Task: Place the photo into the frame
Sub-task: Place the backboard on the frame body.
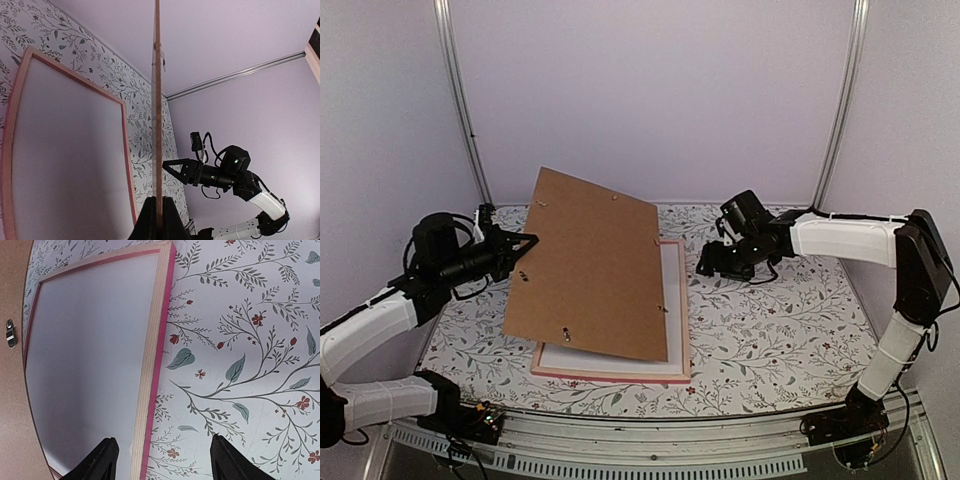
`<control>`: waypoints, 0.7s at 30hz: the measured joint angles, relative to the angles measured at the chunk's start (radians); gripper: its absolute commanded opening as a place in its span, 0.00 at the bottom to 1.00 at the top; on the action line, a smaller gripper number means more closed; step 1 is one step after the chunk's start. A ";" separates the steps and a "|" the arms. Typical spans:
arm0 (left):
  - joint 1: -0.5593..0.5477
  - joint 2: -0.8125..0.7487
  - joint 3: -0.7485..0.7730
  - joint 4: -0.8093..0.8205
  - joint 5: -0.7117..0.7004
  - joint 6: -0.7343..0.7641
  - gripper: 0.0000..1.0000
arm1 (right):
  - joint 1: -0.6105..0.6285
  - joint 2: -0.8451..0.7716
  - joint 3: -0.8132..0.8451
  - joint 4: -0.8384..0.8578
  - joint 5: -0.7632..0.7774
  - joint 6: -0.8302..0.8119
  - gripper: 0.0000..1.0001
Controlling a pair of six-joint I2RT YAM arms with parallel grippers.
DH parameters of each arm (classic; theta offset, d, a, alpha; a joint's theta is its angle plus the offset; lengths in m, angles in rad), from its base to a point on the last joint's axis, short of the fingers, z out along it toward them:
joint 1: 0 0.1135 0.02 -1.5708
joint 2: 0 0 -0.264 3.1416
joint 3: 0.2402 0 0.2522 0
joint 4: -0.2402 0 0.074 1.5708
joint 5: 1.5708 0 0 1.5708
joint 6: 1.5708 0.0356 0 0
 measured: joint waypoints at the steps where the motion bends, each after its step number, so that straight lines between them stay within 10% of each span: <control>1: -0.004 0.013 0.000 0.013 -0.006 0.000 0.00 | -0.003 -0.003 -0.007 0.005 -0.011 -0.005 0.67; 21: -0.025 0.215 -0.030 0.206 -0.026 -0.003 0.00 | 0.009 -0.026 -0.064 0.108 -0.238 -0.065 0.72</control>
